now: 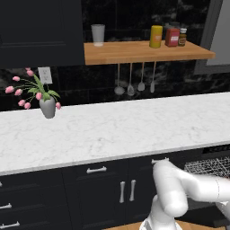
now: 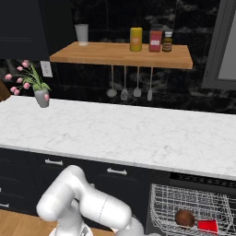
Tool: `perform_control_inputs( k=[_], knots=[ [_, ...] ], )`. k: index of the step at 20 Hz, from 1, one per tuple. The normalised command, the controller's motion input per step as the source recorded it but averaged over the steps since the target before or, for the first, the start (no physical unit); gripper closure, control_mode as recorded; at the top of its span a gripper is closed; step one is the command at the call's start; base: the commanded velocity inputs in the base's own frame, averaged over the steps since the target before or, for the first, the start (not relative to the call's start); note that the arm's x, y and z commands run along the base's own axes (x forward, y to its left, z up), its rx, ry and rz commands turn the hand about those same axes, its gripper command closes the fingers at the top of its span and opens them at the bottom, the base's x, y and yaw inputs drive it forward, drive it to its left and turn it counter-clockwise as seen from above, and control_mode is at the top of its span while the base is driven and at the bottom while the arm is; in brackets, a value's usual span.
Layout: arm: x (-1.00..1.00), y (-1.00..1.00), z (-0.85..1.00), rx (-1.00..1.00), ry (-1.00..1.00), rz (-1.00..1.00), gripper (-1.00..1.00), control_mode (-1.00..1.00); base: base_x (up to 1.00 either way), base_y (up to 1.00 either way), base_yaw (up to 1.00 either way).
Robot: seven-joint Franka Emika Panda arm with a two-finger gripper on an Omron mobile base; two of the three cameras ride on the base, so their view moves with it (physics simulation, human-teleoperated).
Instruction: Pick up the cup and bowl from the counter, place them in the dishwasher, and close the dishwasher door.
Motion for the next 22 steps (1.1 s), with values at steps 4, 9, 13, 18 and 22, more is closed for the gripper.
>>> perform_control_inputs(
  k=[4,9,13,18,22],
  knots=[
    [0.11,-0.18,-0.09,0.0,0.0,0.0,-1.0,-1.0,0.0,0.0,0.0],
    [0.52,0.0,0.0,0.0,0.0,0.0,-1.0,-1.0,0.0,0.0,0.0],
    [0.81,0.0,0.0,0.0,0.0,0.0,-1.0,-1.0,0.0,0.0,0.0],
    [0.94,0.0,0.0,0.0,0.0,0.0,-1.0,-1.0,0.0,0.0,0.0],
    [1.0,0.0,0.01,0.0,-0.03,-0.01,-1.0,-1.0,0.0,0.0,0.0]
  ],
)
